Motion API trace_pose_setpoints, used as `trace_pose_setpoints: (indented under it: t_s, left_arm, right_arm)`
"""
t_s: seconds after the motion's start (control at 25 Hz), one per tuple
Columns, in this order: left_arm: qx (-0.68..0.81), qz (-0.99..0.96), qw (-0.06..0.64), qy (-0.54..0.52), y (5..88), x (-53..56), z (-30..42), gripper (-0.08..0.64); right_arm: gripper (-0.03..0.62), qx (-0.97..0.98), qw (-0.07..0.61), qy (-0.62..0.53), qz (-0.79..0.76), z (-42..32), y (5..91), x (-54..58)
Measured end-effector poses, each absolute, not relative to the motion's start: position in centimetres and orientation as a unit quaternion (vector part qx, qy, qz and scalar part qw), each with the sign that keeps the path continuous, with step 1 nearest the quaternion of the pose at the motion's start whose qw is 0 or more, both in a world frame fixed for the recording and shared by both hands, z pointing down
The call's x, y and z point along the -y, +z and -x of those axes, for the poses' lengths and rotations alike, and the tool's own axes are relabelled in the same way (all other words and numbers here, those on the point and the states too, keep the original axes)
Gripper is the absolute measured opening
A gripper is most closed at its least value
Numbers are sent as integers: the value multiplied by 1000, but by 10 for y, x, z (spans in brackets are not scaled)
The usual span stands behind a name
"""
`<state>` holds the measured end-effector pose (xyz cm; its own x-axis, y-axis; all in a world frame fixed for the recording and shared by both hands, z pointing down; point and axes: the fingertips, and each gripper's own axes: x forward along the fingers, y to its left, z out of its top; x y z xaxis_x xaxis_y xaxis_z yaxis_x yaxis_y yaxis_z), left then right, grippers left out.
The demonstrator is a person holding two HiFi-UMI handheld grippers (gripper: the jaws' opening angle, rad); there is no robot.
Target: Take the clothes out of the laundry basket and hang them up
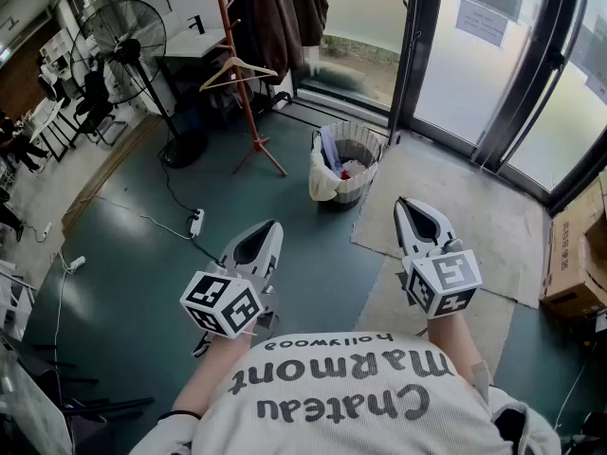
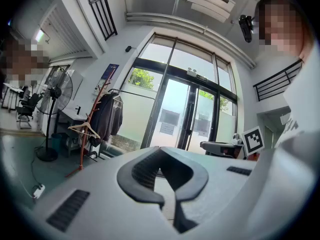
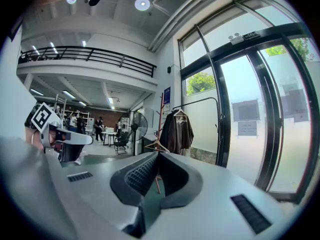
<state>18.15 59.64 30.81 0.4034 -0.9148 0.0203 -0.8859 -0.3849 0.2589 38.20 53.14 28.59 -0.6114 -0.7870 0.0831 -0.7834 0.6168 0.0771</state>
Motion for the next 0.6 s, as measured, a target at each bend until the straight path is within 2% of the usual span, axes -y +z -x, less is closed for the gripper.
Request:
trace_pose_setpoints:
  t_s: [0.28, 0.6]
  left_arm:
    - [552, -824, 106, -69, 302, -577, -194, 8]
    - [559, -816, 132, -67, 322, -563, -209, 8]
  right_arm:
    - [31, 905, 34, -21, -424, -393, 280, -513]
    - [31, 904, 55, 23, -423, -415, 311, -488]
